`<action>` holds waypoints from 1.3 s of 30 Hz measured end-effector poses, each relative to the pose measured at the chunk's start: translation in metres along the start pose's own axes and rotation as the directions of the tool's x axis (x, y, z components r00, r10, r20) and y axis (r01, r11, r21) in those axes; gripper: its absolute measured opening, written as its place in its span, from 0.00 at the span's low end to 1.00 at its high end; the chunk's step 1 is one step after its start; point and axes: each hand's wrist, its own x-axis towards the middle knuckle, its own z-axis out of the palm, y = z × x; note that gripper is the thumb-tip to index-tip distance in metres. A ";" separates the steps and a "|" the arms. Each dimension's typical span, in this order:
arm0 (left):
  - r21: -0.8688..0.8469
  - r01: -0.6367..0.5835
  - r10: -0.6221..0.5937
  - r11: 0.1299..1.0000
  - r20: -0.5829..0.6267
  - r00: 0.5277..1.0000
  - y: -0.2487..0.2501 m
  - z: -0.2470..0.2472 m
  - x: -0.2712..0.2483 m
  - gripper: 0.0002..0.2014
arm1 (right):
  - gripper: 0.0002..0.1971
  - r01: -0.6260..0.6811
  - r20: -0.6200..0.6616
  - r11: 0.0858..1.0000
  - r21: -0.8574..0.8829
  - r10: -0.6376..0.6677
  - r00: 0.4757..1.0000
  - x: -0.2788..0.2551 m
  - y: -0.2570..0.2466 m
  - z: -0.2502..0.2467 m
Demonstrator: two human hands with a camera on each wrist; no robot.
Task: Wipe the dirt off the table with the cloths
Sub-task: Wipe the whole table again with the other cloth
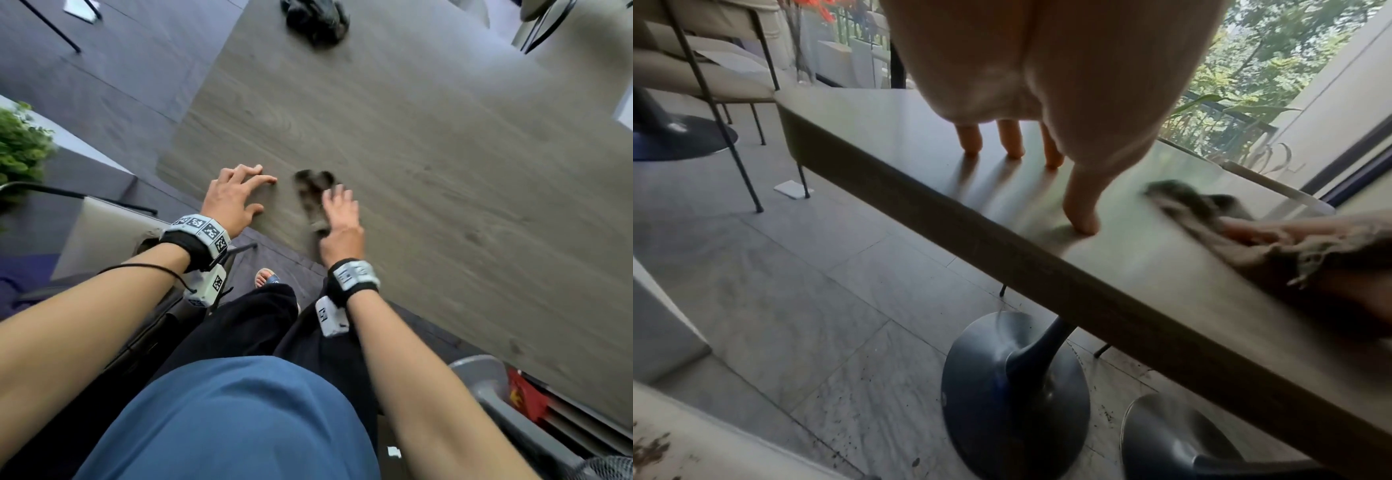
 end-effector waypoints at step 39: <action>-0.123 0.083 -0.097 0.989 -0.111 0.989 -0.082 -0.034 0.000 0.28 | 0.32 -0.115 -0.277 0.906 0.408 0.242 0.930 0.078 -0.015 -0.065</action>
